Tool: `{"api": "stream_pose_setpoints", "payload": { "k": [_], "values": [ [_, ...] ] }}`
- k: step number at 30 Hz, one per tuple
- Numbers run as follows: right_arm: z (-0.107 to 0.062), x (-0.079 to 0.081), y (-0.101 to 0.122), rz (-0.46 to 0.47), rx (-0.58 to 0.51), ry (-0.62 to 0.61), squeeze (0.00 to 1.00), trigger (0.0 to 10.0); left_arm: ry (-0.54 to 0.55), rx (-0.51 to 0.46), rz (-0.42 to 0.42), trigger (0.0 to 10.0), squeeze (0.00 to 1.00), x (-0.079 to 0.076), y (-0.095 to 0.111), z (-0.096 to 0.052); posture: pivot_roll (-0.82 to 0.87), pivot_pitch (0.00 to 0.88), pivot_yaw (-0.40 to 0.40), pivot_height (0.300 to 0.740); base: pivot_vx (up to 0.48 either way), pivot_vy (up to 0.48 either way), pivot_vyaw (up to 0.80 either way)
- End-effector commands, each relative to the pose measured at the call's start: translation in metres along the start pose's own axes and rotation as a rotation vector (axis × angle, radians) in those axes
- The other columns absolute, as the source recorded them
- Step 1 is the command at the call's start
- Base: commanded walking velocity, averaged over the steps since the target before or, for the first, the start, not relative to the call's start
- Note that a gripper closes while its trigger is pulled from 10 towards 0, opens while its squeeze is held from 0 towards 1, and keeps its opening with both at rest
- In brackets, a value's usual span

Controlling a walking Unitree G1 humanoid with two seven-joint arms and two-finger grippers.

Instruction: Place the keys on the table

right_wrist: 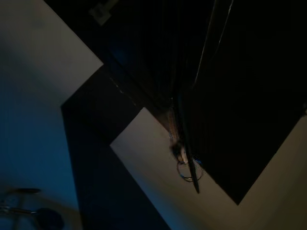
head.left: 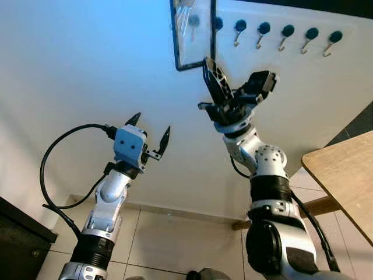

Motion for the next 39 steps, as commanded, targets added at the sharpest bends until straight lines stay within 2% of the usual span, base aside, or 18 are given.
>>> {"api": "stream_pose_setpoints", "payload": {
  "k": [1,3,7,8,13,14,16,21,22,23,24,25,26,30,33,34,38,39],
  "values": [
    [-0.003,0.001,-0.009,0.030,-0.037,0.004,0.00,0.0,-0.011,0.001,-0.002,10.0,0.00,-0.006,-0.002,-0.001,0.08,0.075,-0.057,0.740,0.000,0.000,0.00],
    [-0.027,0.005,-0.001,-0.017,-0.058,-0.068,0.00,0.0,-0.013,0.018,0.002,10.0,0.00,-0.005,-0.006,-0.004,0.09,0.074,-0.056,0.740,0.000,0.000,0.00],
    [-0.048,0.012,0.001,-0.040,-0.042,-0.112,0.00,0.0,-0.010,0.054,0.004,10.0,0.00,-0.004,-0.015,-0.010,0.08,0.071,-0.052,0.740,0.000,0.000,0.00],
    [-0.065,0.017,0.002,-0.072,-0.012,-0.169,0.00,0.0,-0.009,0.098,0.009,10.0,0.00,-0.003,-0.026,-0.017,0.08,0.068,-0.049,0.740,0.000,0.000,0.00],
    [-0.087,0.019,0.001,-0.109,0.022,-0.255,0.00,0.0,-0.011,0.165,0.020,10.0,0.00,-0.003,-0.041,-0.027,0.07,0.064,-0.040,0.740,0.000,0.000,0.00],
    [-0.098,0.019,0.001,-0.127,0.033,-0.306,0.00,0.0,-0.009,0.198,0.017,10.0,0.00,-0.003,-0.048,-0.033,0.07,0.060,-0.037,0.740,0.000,0.000,0.00],
    [-0.129,0.015,0.000,-0.186,0.076,-0.466,0.00,0.0,0.003,0.312,0.026,10.0,0.00,-0.002,-0.071,-0.048,0.07,0.055,-0.034,0.740,0.000,0.000,0.00],
    [-0.181,0.003,-0.002,-0.261,0.103,-0.755,0.00,0.0,0.071,0.559,0.093,10.0,0.00,0.009,-0.115,-0.081,0.06,0.042,-0.029,0.740,0.000,0.000,0.00],
    [-0.181,0.003,-0.002,-0.261,0.103,-0.755,0.00,0.0,0.071,0.559,0.093,10.0,0.00,0.009,-0.115,-0.081,0.06,0.042,-0.029,0.740,0.000,0.000,0.00],
    [-0.197,-0.003,-0.005,-0.284,0.136,-0.847,0.00,0.0,0.117,0.651,0.088,10.0,0.00,0.014,-0.129,-0.095,0.06,0.039,-0.028,0.740,0.000,0.000,0.00],
    [-0.197,-0.003,-0.005,-0.284,0.136,-0.847,0.00,0.0,0.117,0.651,0.088,10.0,0.00,0.014,-0.129,-0.095,0.06,0.039,-0.028,0.740,0.000,0.000,0.00],
    [-0.215,-0.009,-0.010,-0.306,0.173,-0.947,0.00,0.0,0.159,0.737,0.081,10.0,0.00,0.018,-0.141,-0.109,0.06,0.038,-0.028,0.740,0.000,0.000,0.00],
    [-0.215,-0.009,-0.010,-0.306,0.173,-0.947,0.00,0.0,0.159,0.737,0.081,10.0,0.00,0.018,-0.141,-0.109,0.06,0.038,-0.028,0.740,0.000,0.000,0.00],
    [-0.239,-0.017,-0.018,-0.343,0.247,-1.091,0.00,0.0,0.176,0.857,0.070,10.0,0.00,0.018,-0.155,-0.126,0.06,0.040,-0.032,0.740,0.000,0.000,0.00],
    [-0.269,-0.024,-0.028,-0.407,0.389,-1.276,0.00,0.0,0.187,0.965,0.055,10.0,0.00,0.016,-0.168,-0.142,0.06,0.040,-0.033,0.740,0.000,0.000,0.00],
    [-0.269,-0.024,-0.028,-0.407,0.389,-1.276,0.00,0.0,0.187,0.965,0.055,10.0,0.00,0.016,-0.168,-0.142,0.06,0.040,-0.033,0.740,0.000,0.000,0.00],
    [-0.299,-0.026,-0.034,-0.474,0.531,-1.460,0.00,0.0,0.259,1.028,-0.027,10.0,0.00,0.016,-0.175,-0.154,0.06,0.040,-0.033,0.740,0.000,0.000,0.00],
    [-0.299,-0.026,-0.034,-0.474,0.531,-1.460,0.00,0.0,0.259,1.028,-0.027,10.0,0.00,0.016,-0.175,-0.154,0.06,0.040,-0.033,0.740,0.000,0.000,0.00]
  ]
}}
Point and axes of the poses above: a point about 5 cm out from each wrist's last joint towards the gripper, its own z axis pointing out of the wrist towards the gripper, its own y axis along the axis of the wrist's last joint, x = y × z, the point moved 2 cm from there along z, pointing out of the wrist towards the gripper, and after that the axes turned 11 degrees about -z, right-handed, at the moved point
